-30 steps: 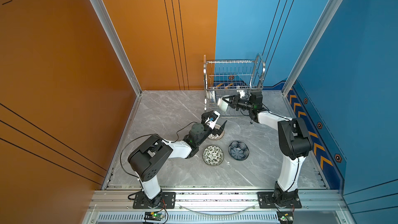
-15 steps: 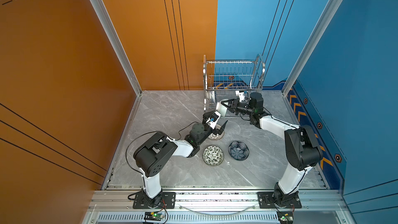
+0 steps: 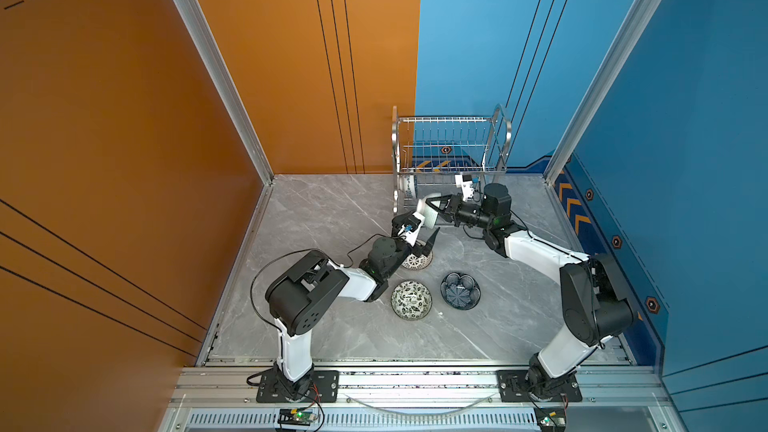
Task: Load bowls into a dish rack
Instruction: Place the bowl in the dish rack.
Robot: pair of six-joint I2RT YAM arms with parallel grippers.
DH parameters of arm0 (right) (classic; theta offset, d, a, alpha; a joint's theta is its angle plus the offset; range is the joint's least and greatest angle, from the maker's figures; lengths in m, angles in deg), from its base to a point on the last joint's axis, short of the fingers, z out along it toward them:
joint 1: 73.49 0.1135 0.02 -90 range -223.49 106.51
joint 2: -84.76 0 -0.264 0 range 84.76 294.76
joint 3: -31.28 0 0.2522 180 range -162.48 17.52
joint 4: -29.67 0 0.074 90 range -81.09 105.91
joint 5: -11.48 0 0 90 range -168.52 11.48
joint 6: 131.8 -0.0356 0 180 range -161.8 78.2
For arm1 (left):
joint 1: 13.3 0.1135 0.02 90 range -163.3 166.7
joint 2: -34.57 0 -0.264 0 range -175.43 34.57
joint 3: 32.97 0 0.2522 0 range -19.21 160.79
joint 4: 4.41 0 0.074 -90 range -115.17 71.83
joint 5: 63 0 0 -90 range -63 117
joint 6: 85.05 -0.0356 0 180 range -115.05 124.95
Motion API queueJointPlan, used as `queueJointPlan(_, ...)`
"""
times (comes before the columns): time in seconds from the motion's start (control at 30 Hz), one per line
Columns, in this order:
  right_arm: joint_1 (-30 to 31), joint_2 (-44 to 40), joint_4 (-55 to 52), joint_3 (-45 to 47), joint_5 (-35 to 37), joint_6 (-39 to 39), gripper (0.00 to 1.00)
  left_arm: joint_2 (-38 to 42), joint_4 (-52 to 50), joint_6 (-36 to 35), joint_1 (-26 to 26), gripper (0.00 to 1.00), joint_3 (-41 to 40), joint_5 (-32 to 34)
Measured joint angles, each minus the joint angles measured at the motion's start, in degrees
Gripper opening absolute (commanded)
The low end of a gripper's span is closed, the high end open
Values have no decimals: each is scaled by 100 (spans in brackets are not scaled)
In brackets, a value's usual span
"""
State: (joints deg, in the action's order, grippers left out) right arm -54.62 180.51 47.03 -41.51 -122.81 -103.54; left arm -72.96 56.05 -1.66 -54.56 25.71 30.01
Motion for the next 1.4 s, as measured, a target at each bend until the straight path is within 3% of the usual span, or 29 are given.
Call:
queueJointPlan(0.43,144,-505,105,619,315,44,0,-101,420,409,-26,87,-68,-201)
queueJointPlan(0.87,678,-1202,-802,839,887,1064,0,103,610,605,-214,83,-697,-293)
queueJointPlan(1.4,960,-1209,-295,1473,1204,1019,0,223,533,673,-420,78,-1161,52)
